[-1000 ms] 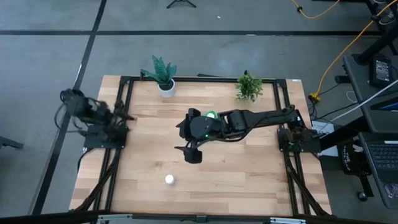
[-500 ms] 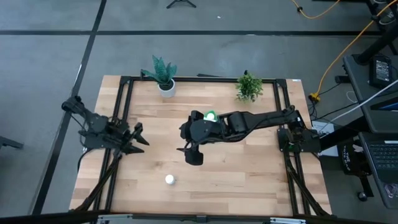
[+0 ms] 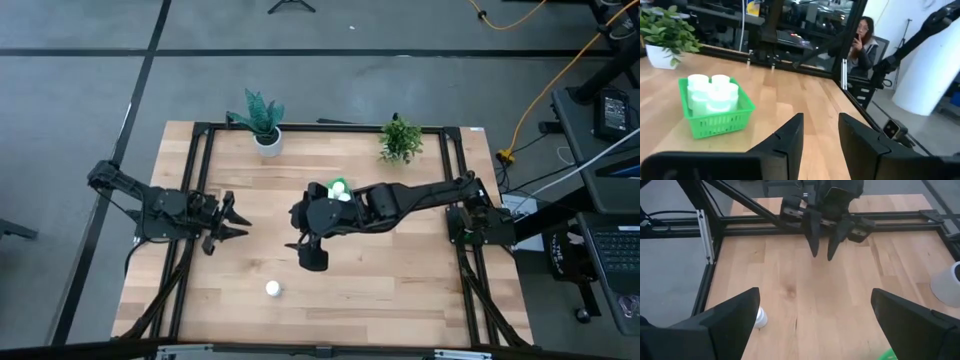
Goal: Pick and place pill bottles into a basket
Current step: Put the white pill bottle into the green basket
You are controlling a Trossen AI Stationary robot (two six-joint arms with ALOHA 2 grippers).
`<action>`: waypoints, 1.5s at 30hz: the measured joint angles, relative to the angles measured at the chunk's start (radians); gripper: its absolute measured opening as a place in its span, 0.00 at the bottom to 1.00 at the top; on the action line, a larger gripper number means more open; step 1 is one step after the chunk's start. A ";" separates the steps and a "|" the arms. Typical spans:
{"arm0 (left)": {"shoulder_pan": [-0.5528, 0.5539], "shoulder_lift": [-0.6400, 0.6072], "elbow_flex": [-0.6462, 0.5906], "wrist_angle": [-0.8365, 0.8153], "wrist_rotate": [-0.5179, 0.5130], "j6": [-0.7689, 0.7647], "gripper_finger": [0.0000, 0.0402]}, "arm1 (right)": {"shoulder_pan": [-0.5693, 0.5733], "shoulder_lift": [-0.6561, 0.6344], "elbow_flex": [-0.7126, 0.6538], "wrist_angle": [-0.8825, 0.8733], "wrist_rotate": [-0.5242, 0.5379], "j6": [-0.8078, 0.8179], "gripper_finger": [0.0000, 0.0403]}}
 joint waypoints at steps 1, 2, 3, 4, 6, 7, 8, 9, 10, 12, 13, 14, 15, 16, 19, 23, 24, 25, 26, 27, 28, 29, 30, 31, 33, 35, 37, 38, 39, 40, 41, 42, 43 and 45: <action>0.000 0.001 0.000 0.000 0.004 0.001 0.29 | 0.002 0.000 0.000 -0.001 0.000 0.000 0.95; -0.001 0.001 0.000 0.000 0.010 0.010 0.28 | 0.004 0.000 0.000 -0.002 0.000 0.000 0.95; -0.001 0.002 0.000 -0.001 0.018 0.021 0.28 | 0.006 0.000 0.000 -0.006 0.000 0.000 0.95; -0.001 0.002 0.000 -0.002 0.025 0.030 0.28 | 0.009 0.000 0.000 -0.010 0.000 0.000 0.95; -0.001 0.001 0.000 -0.002 0.030 0.039 0.29 | 0.015 0.000 0.000 -0.022 -0.001 0.000 0.95; -0.001 0.001 0.000 -0.002 0.030 0.040 0.29 | 0.019 0.000 0.000 -0.034 -0.006 0.000 0.95; -0.001 0.001 0.000 -0.002 0.030 0.040 0.29 | 0.024 0.000 0.000 -0.053 -0.023 0.000 0.95; -0.001 0.001 0.000 -0.002 0.030 0.040 0.29 | 0.029 0.000 0.000 -0.074 -0.042 0.000 0.95; -0.001 0.001 0.000 -0.002 0.030 0.040 0.30 | 0.037 0.000 -0.001 -0.097 -0.058 0.000 0.95; -0.001 0.001 0.000 -0.002 0.030 0.040 0.30 | 0.053 0.000 -0.001 -0.140 -0.071 -0.004 0.95; -0.001 0.001 0.000 -0.002 0.030 0.040 0.30 | 0.061 0.000 -0.001 -0.156 -0.073 -0.005 0.95; -0.001 0.001 0.000 -0.002 0.030 0.040 0.30 | 0.067 0.000 -0.001 -0.168 -0.073 -0.005 0.95; -0.001 0.001 0.000 -0.002 0.030 0.040 0.30 | 0.074 0.000 -0.001 -0.179 -0.073 -0.004 0.95; -0.001 0.000 0.000 -0.002 0.030 0.040 0.29 | 0.079 0.000 -0.002 -0.184 -0.074 0.000 0.95; 0.016 -0.020 0.000 -0.001 0.035 0.041 0.29 | 0.093 0.000 -0.002 -0.179 -0.073 0.035 0.95; 0.146 -0.037 0.000 -0.003 0.110 0.041 0.30 | 0.106 0.000 -0.002 -0.168 -0.071 0.107 0.95; 0.193 -0.041 0.000 -0.004 0.134 0.041 0.30 | 0.110 0.000 -0.002 -0.165 -0.068 0.124 0.95; 0.243 -0.047 0.000 -0.003 0.159 0.041 0.30 | 0.116 0.001 -0.002 -0.159 -0.059 0.134 0.95; 0.291 -0.051 0.000 -0.004 0.180 0.041 0.30 | 0.121 0.001 -0.002 -0.154 -0.048 0.150 0.95; 0.338 -0.061 0.000 -0.007 0.196 0.041 0.30 | 0.126 0.001 -0.002 -0.152 -0.038 0.153 0.95; 0.385 -0.079 0.000 -0.011 0.204 0.040 0.30 | 0.131 0.001 -0.002 -0.150 -0.029 0.153 0.95; 0.425 -0.087 0.000 -0.007 0.204 0.040 0.30 | 0.134 0.002 -0.002 -0.147 -0.027 0.152 0.95; 0.459 -0.087 0.000 0.007 0.201 0.041 0.29 | 0.136 0.002 -0.002 -0.145 -0.027 0.150 0.95; 0.486 -0.087 0.000 0.006 0.192 0.040 0.29 | 0.137 0.002 -0.002 -0.144 -0.027 0.150 0.95; 0.520 -0.087 0.000 0.015 0.162 0.041 0.29 | 0.137 0.002 -0.002 -0.144 -0.027 0.150 0.95; 0.533 -0.087 0.000 0.010 0.123 0.041 0.29 | 0.136 0.002 -0.002 -0.144 -0.026 0.126 0.95; 0.539 -0.087 0.000 0.009 0.097 0.041 0.30 | 0.133 0.002 -0.002 -0.139 -0.025 0.104 0.95; 0.544 -0.087 0.000 0.005 0.089 0.041 0.30 | 0.130 0.002 -0.002 -0.135 -0.024 0.101 0.95; 0.547 -0.087 0.000 0.003 0.084 0.041 0.30 | 0.127 0.002 -0.002 -0.133 -0.024 0.100 0.95; 0.551 -0.087 0.000 0.003 0.083 0.040 0.30 | 0.124 0.002 -0.002 -0.133 -0.025 0.101 0.95; 0.554 -0.087 0.000 0.003 0.082 0.040 0.30 | 0.122 0.002 -0.002 -0.133 -0.025 0.101 0.95; 0.556 -0.082 0.000 0.003 0.083 0.040 0.30 | 0.119 0.002 -0.002 -0.133 -0.025 0.101 0.95; 0.557 -0.077 0.000 0.000 0.083 0.040 0.29 | 0.117 0.002 -0.002 -0.133 -0.024 0.101 0.95; 0.556 -0.076 0.000 -0.006 0.083 0.040 0.29 | 0.116 0.002 -0.002 -0.133 -0.024 0.101 0.95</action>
